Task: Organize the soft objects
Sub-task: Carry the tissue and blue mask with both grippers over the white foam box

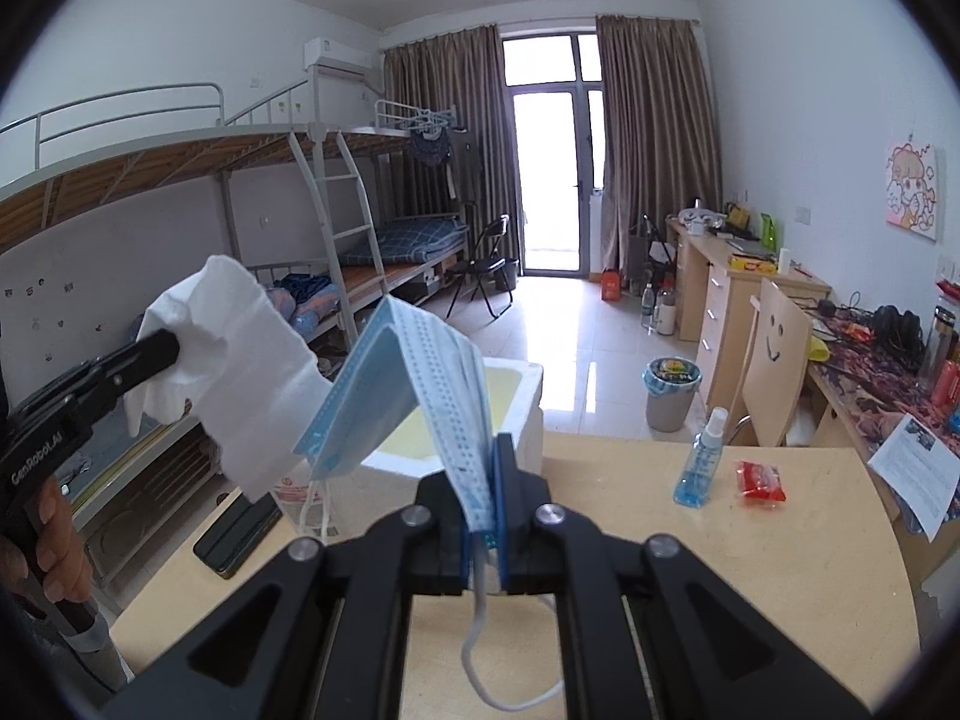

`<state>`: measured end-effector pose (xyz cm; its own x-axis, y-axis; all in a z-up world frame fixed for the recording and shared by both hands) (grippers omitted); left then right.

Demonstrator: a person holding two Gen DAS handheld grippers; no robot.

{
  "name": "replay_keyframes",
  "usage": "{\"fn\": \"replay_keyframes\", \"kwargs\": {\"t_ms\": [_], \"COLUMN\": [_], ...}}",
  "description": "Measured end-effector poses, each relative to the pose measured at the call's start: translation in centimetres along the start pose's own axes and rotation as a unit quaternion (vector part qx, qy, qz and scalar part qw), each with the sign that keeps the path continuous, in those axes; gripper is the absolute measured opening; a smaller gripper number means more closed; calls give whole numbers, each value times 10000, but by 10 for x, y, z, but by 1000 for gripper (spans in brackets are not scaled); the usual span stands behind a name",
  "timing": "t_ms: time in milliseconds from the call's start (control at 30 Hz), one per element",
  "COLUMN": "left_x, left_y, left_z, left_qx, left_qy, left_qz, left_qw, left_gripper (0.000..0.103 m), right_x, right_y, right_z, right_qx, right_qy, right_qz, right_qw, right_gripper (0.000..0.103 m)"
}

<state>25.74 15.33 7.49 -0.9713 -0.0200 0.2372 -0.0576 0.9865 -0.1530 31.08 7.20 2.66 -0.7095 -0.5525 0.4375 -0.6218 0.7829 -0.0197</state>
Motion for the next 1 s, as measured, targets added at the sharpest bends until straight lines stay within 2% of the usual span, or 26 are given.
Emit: {"fn": "replay_keyframes", "kwargs": {"t_ms": [333, 600, 1000], "left_x": [-37, -69, -124], "left_y": [1, -7, -1], "left_z": [-6, -3, 19], "left_qx": [35, -20, 44], "left_qy": [140, 366, 944], "left_qz": [-61, -17, -115], "left_qw": [9999, 9993, 9955], "left_gripper": [8, 8, 8], "right_x": [-4, -1, 7], "right_y": [-21, -43, -77], "right_z": [-10, -5, 15], "right_qx": [-131, -267, -572], "right_qy": [-71, -31, 85], "right_qz": [131, 340, 605], "right_qw": [9998, 9991, 9965], "right_gripper": [8, 9, 9]}}
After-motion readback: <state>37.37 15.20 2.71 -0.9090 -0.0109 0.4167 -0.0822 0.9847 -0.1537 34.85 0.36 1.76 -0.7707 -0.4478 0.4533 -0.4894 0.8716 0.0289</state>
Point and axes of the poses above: each gripper's, at about its wrist camera, not at the fingertips, and x roughly against the way its jaws point, y to its left, z to its underside, the point moved 10 cm from there along -x, roughly the way its jaws point, and after that the axes turned 5 degrees about x, right-handed, at the moved point
